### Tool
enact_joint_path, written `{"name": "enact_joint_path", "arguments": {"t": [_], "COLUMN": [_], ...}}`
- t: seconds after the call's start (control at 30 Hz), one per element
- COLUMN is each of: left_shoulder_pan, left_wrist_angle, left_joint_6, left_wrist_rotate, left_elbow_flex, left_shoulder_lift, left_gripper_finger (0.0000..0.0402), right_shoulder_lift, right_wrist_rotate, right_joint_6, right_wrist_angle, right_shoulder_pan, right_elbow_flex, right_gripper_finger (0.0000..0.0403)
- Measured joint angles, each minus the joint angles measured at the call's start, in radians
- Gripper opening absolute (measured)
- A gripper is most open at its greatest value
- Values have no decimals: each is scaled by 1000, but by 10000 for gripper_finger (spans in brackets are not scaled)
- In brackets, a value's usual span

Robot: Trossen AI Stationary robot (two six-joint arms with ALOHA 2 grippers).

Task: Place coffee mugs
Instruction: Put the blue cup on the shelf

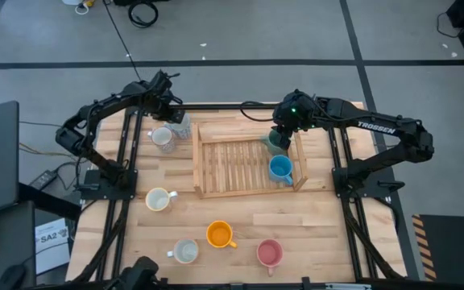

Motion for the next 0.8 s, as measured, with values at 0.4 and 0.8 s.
{"name": "enact_joint_path", "arguments": {"t": [0.4,0.8], "left_shoulder_pan": [0,1], "left_wrist_angle": [27,42], "left_joint_6": [1,3], "left_wrist_rotate": [-22,-31], "left_elbow_flex": [-1,-1], "left_shoulder_lift": [35,35], "left_gripper_finger": [137,46], "right_shoulder_lift": [0,0], "right_wrist_rotate": [1,1], "right_joint_6": [0,0], "right_wrist_angle": [0,0], "right_shoulder_pan": [0,0], "right_elbow_flex": [0,0], "right_gripper_finger": [115,115]}}
